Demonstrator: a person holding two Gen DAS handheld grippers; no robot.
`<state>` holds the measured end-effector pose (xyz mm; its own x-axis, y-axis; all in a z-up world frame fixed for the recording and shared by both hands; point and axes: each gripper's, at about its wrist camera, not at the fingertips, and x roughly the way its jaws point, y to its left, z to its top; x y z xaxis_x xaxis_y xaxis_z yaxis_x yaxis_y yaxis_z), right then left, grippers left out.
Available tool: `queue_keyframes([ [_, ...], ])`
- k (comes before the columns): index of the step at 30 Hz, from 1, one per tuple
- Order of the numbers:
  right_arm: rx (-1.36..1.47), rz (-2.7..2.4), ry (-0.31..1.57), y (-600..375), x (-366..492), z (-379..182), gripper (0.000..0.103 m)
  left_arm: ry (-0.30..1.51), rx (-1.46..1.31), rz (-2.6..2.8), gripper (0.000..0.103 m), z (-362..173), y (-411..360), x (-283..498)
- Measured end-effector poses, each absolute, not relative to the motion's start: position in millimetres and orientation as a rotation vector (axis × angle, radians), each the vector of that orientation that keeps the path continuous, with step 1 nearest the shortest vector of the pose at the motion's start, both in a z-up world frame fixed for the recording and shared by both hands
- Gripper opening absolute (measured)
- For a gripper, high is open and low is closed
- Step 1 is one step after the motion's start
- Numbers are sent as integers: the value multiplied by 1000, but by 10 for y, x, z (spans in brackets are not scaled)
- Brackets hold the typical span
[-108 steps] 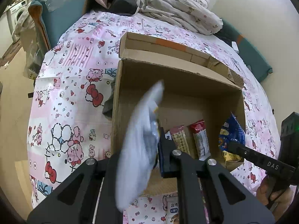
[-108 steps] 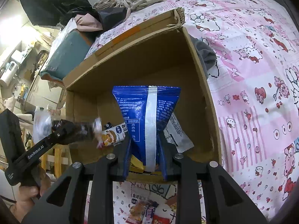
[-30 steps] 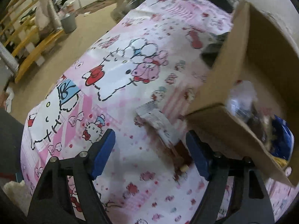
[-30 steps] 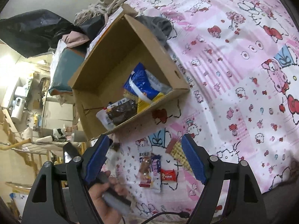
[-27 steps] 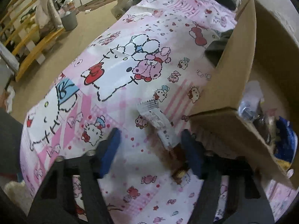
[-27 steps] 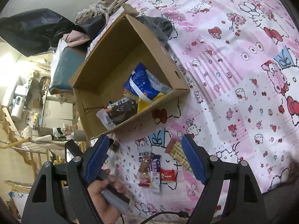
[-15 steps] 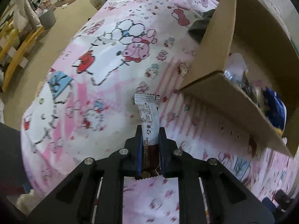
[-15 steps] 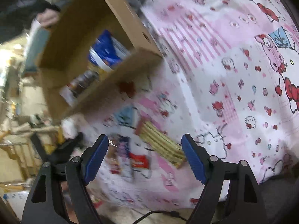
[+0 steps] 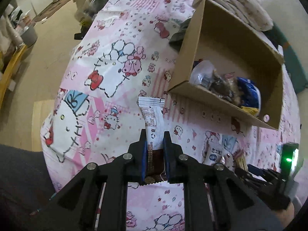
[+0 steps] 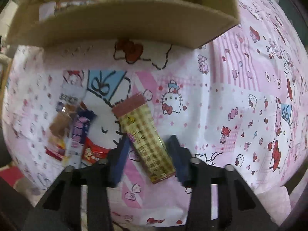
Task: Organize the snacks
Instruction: 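Grasp the white-wrapped chocolate bar with left tool while right grasps the checkered wafer bar, then carry both bars into the box and open both tools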
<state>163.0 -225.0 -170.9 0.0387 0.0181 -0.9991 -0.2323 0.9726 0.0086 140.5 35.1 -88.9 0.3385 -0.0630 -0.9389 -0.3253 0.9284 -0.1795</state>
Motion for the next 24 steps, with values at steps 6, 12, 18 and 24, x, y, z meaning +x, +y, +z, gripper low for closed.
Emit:
queue_keyframes([
  [6, -197, 235, 1461, -2108, 1503, -1579, 28, 1212, -356, 142, 12, -754, 525, 1346],
  [12, 6, 288, 1331, -2200, 1392, -1111, 28, 1208, -338, 98, 12, -682, 489, 1268],
  [18, 161, 386, 1206, -2306, 1302, -740, 28, 1161, -255, 35, 12, -480, 362, 1302],
  [24, 175, 418, 1087, -2422, 1289, -405, 28, 1122, -176, -7, 12, -338, 198, 1546],
])
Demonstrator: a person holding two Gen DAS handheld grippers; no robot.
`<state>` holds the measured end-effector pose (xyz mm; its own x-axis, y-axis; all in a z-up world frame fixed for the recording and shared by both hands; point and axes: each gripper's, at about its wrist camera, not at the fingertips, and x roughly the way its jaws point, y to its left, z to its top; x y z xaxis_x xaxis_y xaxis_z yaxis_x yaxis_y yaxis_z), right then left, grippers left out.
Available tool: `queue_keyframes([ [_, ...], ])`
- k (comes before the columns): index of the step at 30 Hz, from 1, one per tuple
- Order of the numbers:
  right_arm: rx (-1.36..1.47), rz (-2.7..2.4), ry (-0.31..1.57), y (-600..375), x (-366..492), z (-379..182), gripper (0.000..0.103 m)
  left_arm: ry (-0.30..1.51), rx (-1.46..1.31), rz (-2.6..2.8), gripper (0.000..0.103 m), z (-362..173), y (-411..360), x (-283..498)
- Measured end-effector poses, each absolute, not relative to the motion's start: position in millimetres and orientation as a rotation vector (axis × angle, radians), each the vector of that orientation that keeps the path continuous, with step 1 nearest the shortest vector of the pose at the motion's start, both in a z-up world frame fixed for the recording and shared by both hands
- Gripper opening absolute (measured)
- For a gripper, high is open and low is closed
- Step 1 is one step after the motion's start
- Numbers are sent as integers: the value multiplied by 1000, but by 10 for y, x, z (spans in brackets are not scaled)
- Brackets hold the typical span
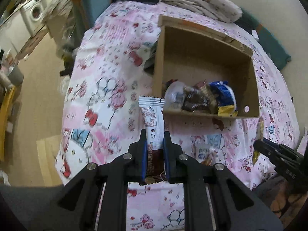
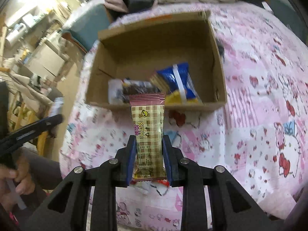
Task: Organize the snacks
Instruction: 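Carry both bars into the box and open both tools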
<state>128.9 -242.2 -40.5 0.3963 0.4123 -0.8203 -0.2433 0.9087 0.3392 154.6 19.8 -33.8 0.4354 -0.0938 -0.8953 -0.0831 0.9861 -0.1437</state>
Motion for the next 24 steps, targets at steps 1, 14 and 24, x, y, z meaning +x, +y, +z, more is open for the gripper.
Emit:
queue_keyframes([
  [1, 171, 427, 1050, -2438, 1280, -339, 28, 1120, -168, -17, 12, -332, 159, 1604],
  [14, 317, 344, 882, -2738, 1871, -116, 28, 999, 16, -161, 12, -226, -568, 2433],
  [24, 332, 278, 931, -2794, 2420, -394, 28, 1031, -94, -176, 12, -514, -497, 2758],
])
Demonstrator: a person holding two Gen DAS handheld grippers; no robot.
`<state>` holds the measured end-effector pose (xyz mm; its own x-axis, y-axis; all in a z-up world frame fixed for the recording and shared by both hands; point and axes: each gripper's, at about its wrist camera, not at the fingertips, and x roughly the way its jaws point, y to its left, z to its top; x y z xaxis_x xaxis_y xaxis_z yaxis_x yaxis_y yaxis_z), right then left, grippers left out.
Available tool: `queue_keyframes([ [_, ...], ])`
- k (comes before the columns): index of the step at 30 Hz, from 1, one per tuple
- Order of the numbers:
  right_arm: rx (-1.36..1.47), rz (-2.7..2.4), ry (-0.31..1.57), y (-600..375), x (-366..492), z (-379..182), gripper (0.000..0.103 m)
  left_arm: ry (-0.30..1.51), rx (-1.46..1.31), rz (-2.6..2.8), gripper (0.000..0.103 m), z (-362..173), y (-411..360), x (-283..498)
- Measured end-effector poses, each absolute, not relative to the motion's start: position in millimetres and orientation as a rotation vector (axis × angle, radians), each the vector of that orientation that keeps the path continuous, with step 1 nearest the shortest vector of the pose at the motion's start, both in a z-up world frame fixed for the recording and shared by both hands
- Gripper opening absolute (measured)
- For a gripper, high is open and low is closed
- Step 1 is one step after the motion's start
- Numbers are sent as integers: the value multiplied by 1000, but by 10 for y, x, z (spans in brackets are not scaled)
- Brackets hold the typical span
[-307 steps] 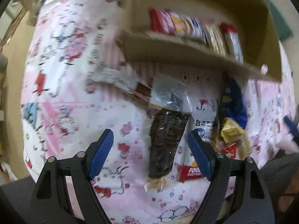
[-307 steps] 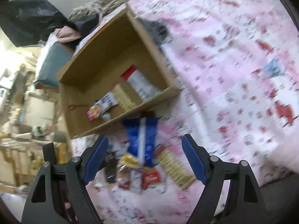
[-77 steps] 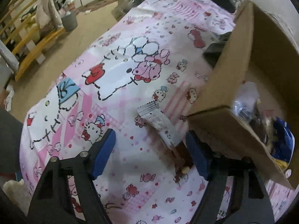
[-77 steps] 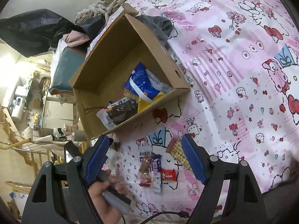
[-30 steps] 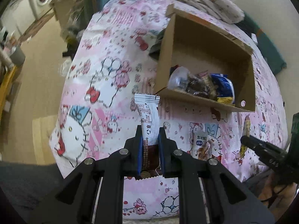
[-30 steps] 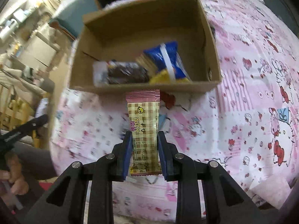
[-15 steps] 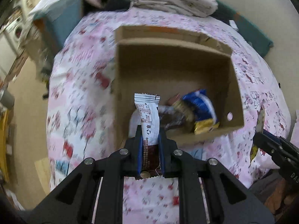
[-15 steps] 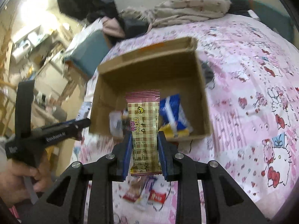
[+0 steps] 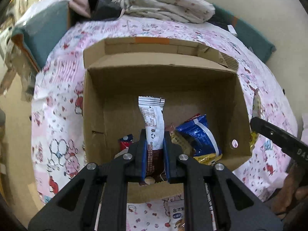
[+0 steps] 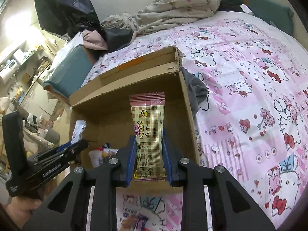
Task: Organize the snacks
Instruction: 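Carry both bars into the box and open both tools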
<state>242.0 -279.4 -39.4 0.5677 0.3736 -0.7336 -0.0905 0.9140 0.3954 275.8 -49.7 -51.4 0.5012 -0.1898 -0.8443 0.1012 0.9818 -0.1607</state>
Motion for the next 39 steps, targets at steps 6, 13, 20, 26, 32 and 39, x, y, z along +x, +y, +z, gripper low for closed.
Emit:
queue_keyframes([
  [6, 324, 229, 938, -2790, 2513, -548, 28, 1081, -141, -157, 12, -614, -413, 2823],
  [13, 253, 235, 963, -2681, 2550, -663, 28, 1063, -128, -121, 12, -638, -285, 2806],
  [20, 241, 222, 1000, -2634, 2567, -755, 29, 1087, -164, -107, 13, -677, -220, 2851],
  [26, 256, 233, 1028, -2603, 2593, -790, 29, 1086, -110, -108, 14, -668, -303, 2825],
  [32, 271, 210, 1029, -2610, 2581, -787, 33, 1066, -90, -75, 36, -638, -307, 2782],
  [39, 373, 176, 919, -2751, 2450, -575, 84, 1025, -59, -60, 72, -496, -318, 2641],
])
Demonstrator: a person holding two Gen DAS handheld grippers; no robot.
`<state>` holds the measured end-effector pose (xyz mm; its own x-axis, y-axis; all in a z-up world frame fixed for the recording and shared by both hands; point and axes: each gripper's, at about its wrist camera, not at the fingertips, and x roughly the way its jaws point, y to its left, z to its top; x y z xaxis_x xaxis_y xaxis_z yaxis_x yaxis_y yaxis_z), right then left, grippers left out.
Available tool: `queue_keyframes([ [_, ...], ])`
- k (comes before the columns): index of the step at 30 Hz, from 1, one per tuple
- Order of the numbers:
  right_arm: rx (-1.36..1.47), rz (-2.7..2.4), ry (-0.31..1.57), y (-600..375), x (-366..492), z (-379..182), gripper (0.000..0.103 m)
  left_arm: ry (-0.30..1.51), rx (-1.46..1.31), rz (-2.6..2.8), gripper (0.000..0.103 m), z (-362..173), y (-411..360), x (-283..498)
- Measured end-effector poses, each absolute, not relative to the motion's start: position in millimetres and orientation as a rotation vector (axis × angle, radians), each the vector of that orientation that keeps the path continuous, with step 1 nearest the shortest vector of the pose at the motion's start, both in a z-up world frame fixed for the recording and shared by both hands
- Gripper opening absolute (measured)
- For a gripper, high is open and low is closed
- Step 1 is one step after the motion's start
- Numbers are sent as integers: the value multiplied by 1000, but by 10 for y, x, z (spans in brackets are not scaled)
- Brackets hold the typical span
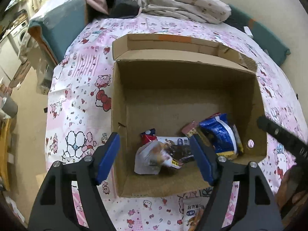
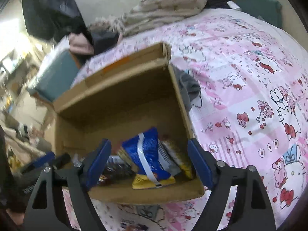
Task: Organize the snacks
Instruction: 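Carry both bars into the box and open both tools, then grasp the white 'FOOD' rice-cake bag with left tool while right grasps the small red packet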
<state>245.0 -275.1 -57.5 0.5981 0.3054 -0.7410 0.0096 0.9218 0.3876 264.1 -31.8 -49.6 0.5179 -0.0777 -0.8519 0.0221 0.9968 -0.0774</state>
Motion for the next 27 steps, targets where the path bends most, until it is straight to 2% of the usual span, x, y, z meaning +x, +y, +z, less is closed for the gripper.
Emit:
queue_keyframes([
  [5, 403, 220, 936, -2708, 2367, -451, 85, 1002, -66, -66, 72, -403, -221, 2519],
  [10, 379, 282, 913, -2639, 2100, -263, 91, 953, -70, -26, 72, -266, -105, 2349],
  [16, 380, 292, 933, -2641, 1881, -267, 92, 963, -146, -27, 72, -230, 27, 2207],
  [17, 385, 295, 942, -2645, 1859, -277, 92, 973, -168, -35, 74, -241, 52, 2184],
  [19, 424, 312, 967, -2669, 1799, -313, 92, 991, -192, -38, 87, -263, 75, 2128],
  [20, 432, 312, 974, -2683, 1784, -325, 92, 989, -203, -34, 89, -264, 95, 2084],
  [27, 475, 306, 1060, -2738, 1546, -457, 92, 989, -164, -104, 90, -256, -5, 1761],
])
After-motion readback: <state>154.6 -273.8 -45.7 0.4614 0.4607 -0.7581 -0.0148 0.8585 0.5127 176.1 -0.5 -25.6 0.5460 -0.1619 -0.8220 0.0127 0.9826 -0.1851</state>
